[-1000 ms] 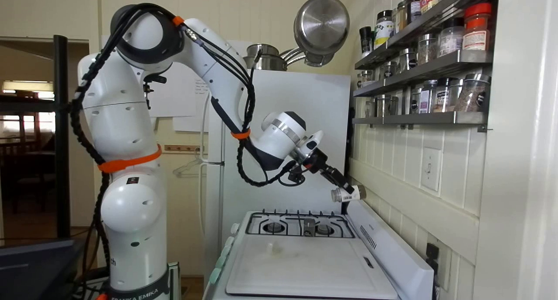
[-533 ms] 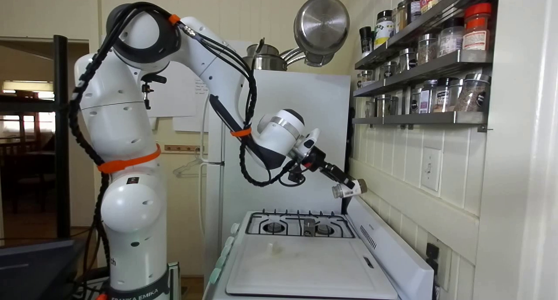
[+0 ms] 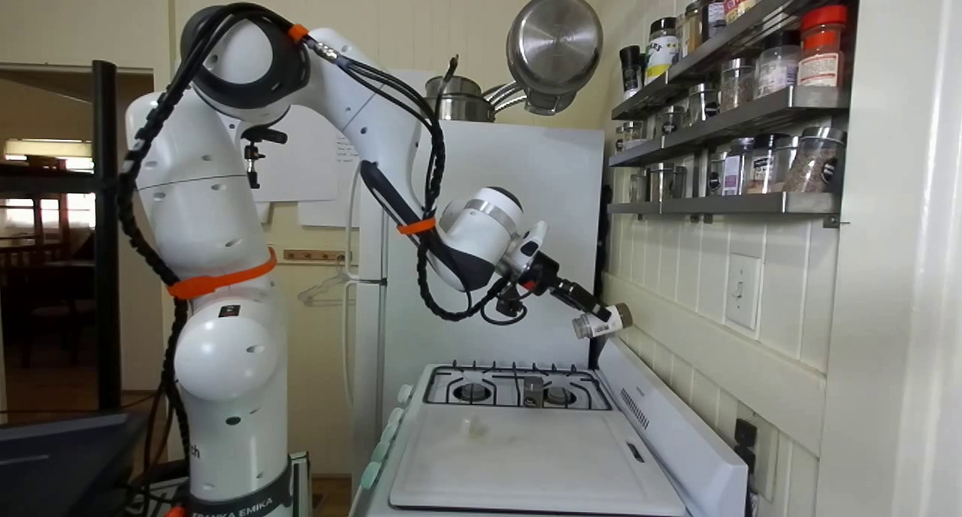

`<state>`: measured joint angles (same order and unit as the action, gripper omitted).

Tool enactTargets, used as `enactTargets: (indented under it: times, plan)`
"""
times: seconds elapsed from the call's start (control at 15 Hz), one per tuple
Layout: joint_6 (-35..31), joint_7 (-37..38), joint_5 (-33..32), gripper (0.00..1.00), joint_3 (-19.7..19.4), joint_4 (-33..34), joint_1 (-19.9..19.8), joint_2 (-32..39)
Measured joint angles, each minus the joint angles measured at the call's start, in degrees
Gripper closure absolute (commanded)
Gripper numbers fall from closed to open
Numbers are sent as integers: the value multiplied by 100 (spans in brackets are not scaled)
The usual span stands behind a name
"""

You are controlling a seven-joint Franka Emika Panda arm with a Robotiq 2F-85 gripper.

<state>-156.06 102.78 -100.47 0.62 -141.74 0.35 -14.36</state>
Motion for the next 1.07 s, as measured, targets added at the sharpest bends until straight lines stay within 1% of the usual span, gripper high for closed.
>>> enactTargets:
  times: [0.67,1.07]
  plan:
    - [60,722,-820,87,64,-1,2,-140]
    - [315,1132,-1171,87,127,-57,24,-230]
